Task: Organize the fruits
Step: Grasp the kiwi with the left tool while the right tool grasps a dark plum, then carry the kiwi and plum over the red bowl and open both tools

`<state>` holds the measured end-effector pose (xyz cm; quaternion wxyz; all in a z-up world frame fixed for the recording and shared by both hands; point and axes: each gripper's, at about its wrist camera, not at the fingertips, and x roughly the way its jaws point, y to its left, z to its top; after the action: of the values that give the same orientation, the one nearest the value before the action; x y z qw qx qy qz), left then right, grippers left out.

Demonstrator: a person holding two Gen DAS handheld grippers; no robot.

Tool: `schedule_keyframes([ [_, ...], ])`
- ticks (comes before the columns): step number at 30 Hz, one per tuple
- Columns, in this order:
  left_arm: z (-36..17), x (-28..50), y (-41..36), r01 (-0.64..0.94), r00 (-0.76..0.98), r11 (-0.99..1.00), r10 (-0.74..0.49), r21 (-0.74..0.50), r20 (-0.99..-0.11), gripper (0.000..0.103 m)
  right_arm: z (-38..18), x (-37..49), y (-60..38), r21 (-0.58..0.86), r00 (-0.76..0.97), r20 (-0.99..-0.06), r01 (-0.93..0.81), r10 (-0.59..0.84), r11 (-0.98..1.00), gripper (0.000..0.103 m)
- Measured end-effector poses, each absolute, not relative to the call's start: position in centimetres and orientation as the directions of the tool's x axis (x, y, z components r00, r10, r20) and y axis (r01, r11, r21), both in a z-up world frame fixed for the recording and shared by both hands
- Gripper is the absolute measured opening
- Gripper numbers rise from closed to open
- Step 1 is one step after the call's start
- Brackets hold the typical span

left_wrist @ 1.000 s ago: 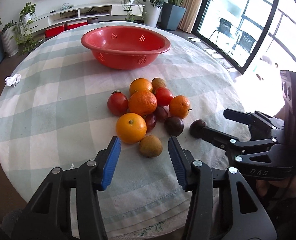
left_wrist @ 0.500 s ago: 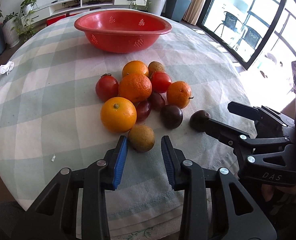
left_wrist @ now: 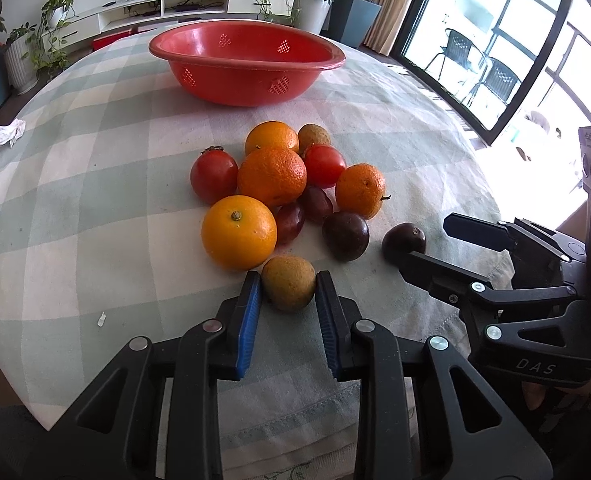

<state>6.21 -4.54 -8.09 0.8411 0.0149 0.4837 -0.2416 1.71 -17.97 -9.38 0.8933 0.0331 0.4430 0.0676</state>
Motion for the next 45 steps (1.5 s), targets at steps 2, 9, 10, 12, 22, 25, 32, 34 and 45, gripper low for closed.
schedule_keyframes([
  [2,-8.0,5.9,-4.0,0.418,0.416,0.881,-0.402,-0.221,-0.816,0.026,-9.6,1.9,-17.7,0.119,0.590,-0.793,-0.096,0.153,0.988,0.067],
  [9,-8.1,4.6,-2.4,0.408,0.418,0.876,-0.431,-0.259,-0.800,0.026,-10.1,2.7,-16.7,0.082,0.579,-0.805,-0.109,0.130,0.991,0.063],
  [10,-8.1,4.5,-2.1,0.406,0.418,0.874,-0.436,-0.266,-0.797,0.026,-10.1,2.8,-16.6,0.073,0.579,-0.806,-0.110,0.124,0.991,0.062],
  [12,-8.1,4.2,-1.7,0.404,0.420,0.872,-0.444,-0.275,-0.791,0.026,-10.2,3.0,-16.4,0.061,0.581,-0.805,-0.115,0.117,0.992,0.061],
  [22,-8.1,4.3,-1.0,0.399,0.425,0.868,-0.462,-0.296,-0.779,0.026,-10.3,3.1,-15.9,0.012,0.589,-0.803,-0.137,0.091,0.991,0.043],
  [25,-8.0,4.3,-0.7,0.398,0.429,0.867,-0.466,-0.301,-0.774,0.026,-10.2,3.0,-15.7,0.018,0.587,-0.803,-0.151,0.105,0.988,0.034],
  [32,-7.2,4.4,0.0,0.392,0.446,0.868,-0.470,-0.306,-0.762,0.026,-9.7,2.8,-16.1,0.077,0.574,-0.805,-0.157,0.154,0.985,0.030],
  [34,-6.9,4.5,0.3,0.389,0.452,0.869,-0.471,-0.307,-0.758,0.026,-9.2,2.7,-16.3,0.098,0.576,-0.799,-0.158,0.172,0.983,0.030],
  [45,-2.8,7.0,1.6,0.401,0.510,0.868,-0.477,-0.292,-0.716,0.026,-3.8,4.5,-21.1,0.133,0.668,-0.726,-0.101,0.166,0.986,0.030],
])
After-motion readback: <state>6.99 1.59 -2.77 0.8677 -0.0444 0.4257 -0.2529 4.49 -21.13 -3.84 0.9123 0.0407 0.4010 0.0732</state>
